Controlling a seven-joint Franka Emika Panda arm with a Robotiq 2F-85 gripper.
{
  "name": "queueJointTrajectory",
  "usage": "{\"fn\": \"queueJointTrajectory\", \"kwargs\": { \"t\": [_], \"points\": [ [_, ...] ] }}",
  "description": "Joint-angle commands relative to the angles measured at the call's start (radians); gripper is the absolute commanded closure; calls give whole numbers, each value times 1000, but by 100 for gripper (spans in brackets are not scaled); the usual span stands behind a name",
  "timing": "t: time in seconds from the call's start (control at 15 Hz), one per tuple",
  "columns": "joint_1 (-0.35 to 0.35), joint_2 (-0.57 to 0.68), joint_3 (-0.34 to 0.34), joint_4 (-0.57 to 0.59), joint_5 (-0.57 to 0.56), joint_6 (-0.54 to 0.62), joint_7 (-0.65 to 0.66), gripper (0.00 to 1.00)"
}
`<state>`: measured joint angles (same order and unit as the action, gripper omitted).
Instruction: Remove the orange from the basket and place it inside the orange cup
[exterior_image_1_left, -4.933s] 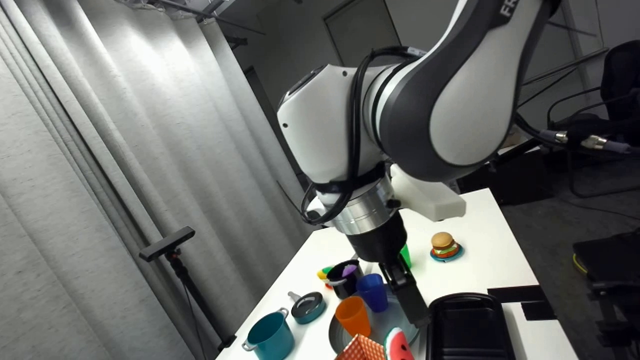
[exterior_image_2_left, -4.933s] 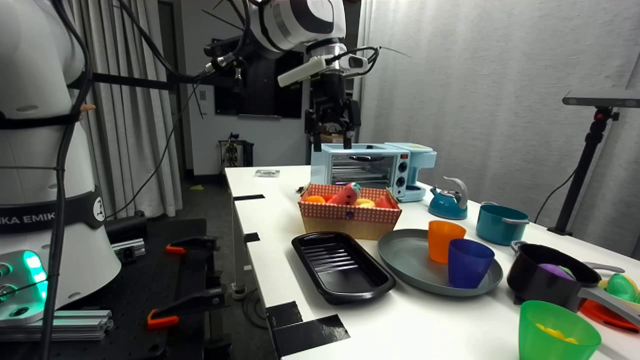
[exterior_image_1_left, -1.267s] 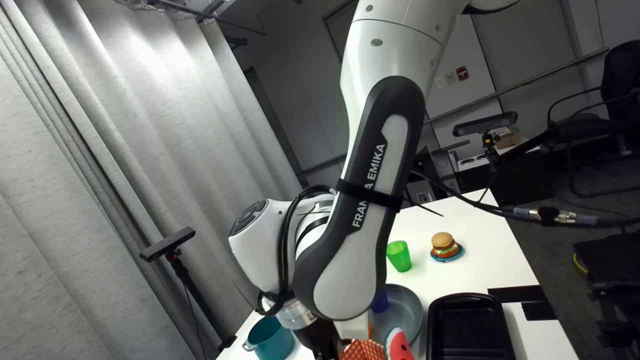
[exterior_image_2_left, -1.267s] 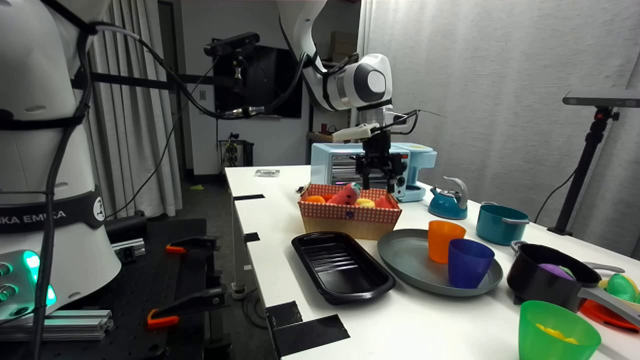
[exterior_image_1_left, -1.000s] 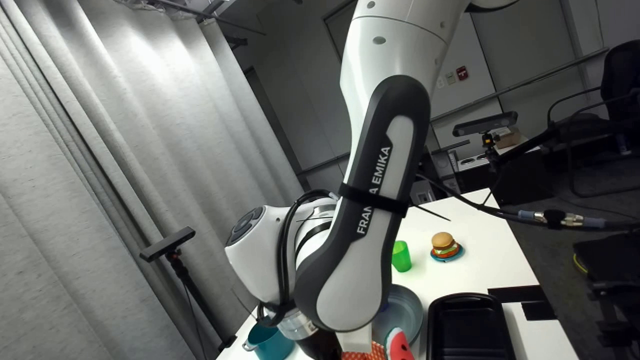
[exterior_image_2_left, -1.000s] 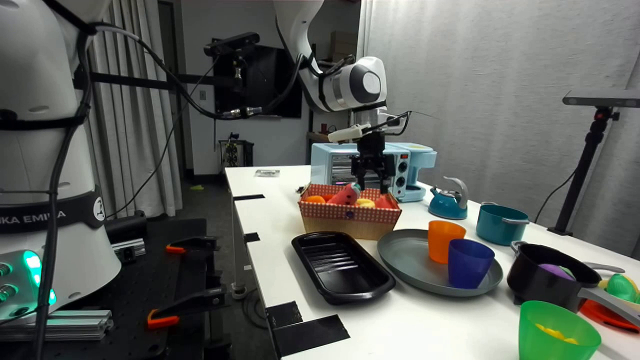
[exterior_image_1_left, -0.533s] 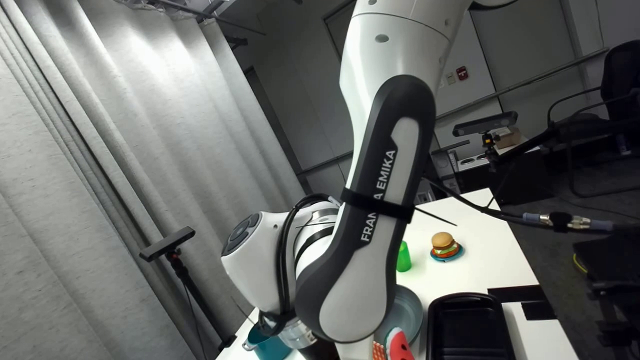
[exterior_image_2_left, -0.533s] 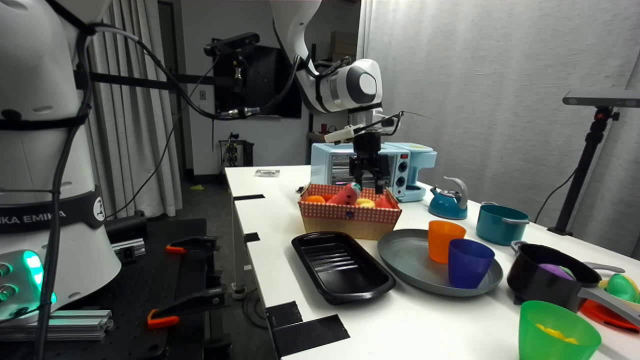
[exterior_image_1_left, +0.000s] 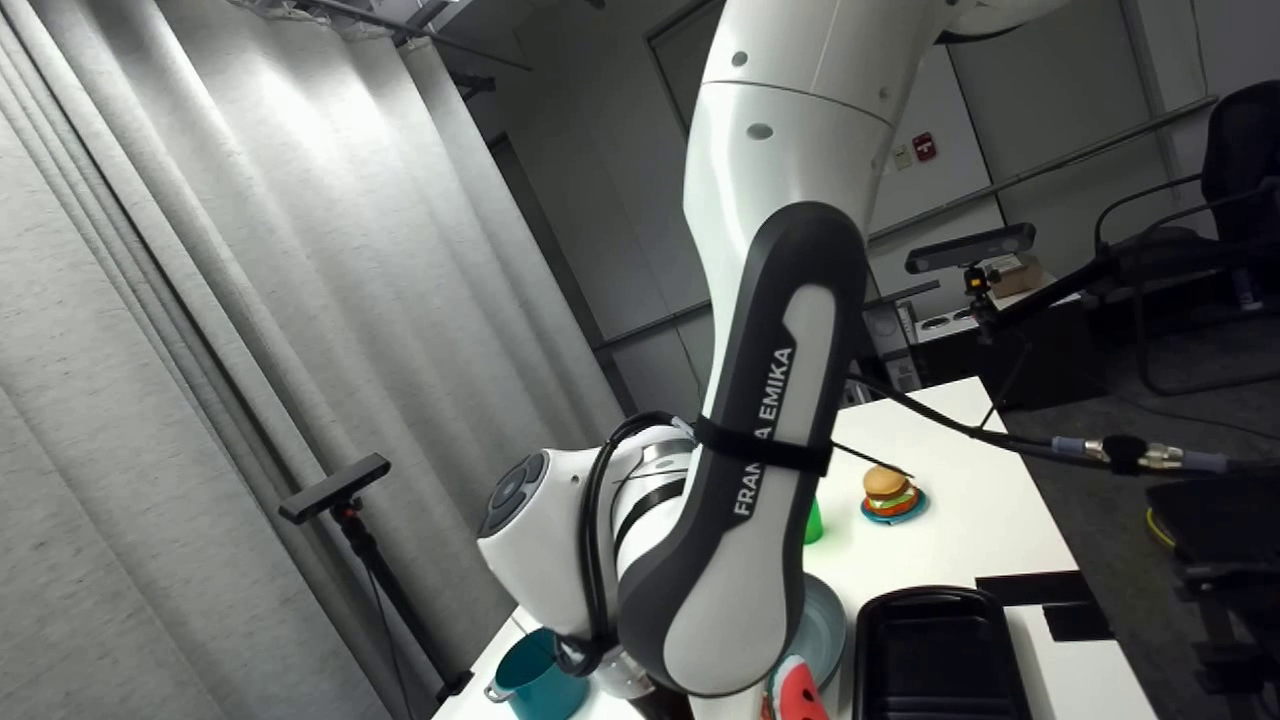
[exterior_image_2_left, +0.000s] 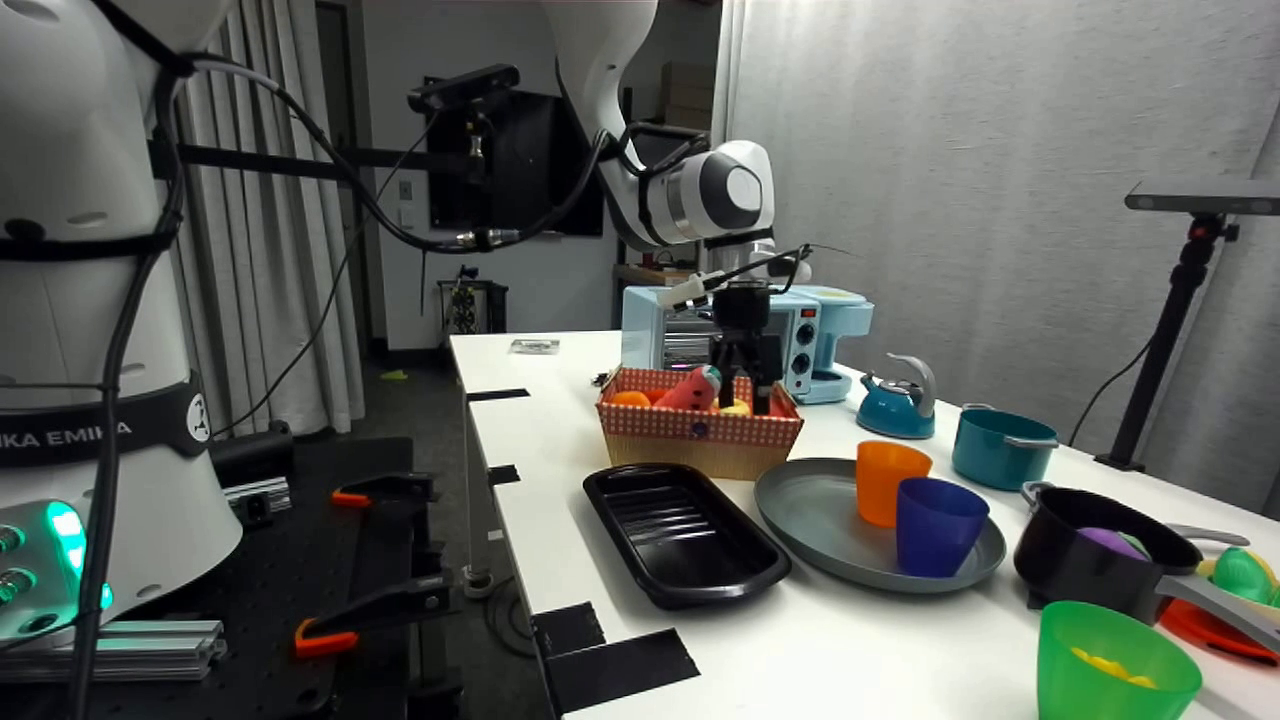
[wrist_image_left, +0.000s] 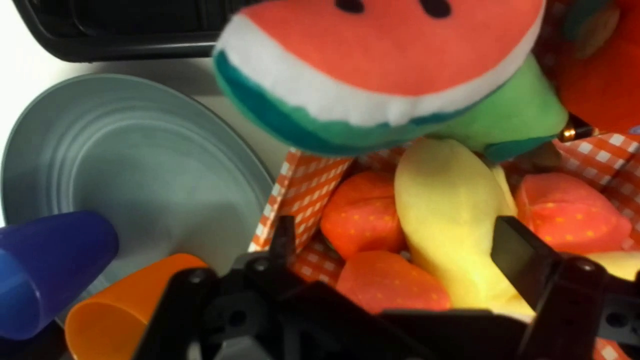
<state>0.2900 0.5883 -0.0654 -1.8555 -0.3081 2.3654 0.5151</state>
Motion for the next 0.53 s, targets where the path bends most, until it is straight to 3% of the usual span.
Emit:
{"fn": "queueJointTrajectory", "kwargs": {
  "t": [0.0,0.47],
  "points": [
    [20,26,-26,29,-6,-6,46,0],
    [21,23,-38,59,-14,-7,54,0]
  ]
}}
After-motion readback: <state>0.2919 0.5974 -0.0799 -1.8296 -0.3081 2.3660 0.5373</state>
